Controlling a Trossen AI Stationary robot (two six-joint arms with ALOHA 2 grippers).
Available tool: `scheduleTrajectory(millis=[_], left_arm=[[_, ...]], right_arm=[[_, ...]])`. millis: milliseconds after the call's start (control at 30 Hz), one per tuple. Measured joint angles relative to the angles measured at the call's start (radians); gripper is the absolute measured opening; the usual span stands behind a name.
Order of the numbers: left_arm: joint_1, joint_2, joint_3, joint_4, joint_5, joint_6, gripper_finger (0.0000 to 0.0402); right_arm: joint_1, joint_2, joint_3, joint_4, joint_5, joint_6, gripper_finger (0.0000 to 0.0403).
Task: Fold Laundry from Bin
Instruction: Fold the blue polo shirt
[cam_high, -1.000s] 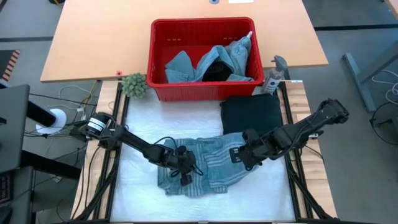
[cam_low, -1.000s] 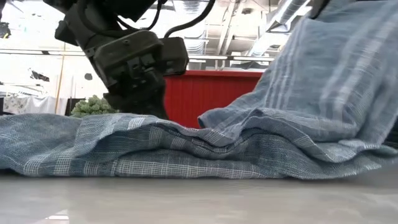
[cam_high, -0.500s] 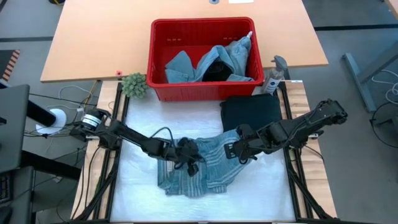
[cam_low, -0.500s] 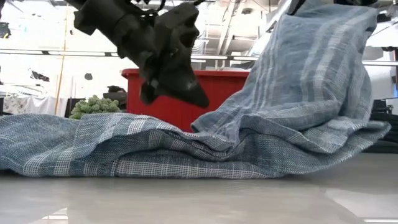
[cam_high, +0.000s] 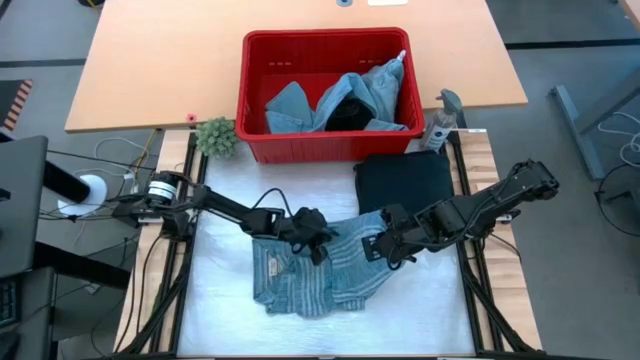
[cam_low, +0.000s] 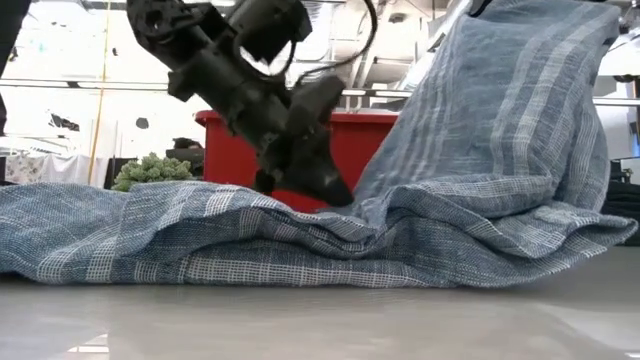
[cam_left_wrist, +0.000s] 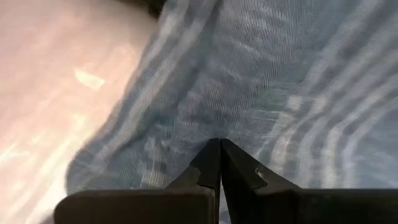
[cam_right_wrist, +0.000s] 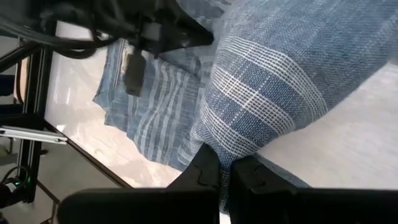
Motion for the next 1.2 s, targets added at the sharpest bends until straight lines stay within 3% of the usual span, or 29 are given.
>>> scheduleTrajectory(millis=[233,567,733,1067,1200], left_arm=[[0.012,0.114,0.156,-0.005,0.076,0.029,0.0000],[0.014,0.275,0.443,-0.223,0.136,0.119,0.0000],[0.042,0.248,0.457,-0.308,0.122,0.123,0.0000],[0.101,0.082,0.457,-0.567,0.139,0.238,0.0000],[0.122,0.015,0.457,-0.740,0.050,0.340,0.0000]], right_arm=[[-0.009,0.000,0.000,0.051,0.000,-0.039,0.0027],[-0.004,0.000,0.000,0.048,-0.014,-0.052,0.0027],[0.002,0.000,0.000,0.024,0.012,-0.027,0.0027],[0.013,0.000,0.000,0.022,0.029,-0.026,0.0027],[0.013,0.000,0.000,0.021,0.029,-0.026,0.0027]])
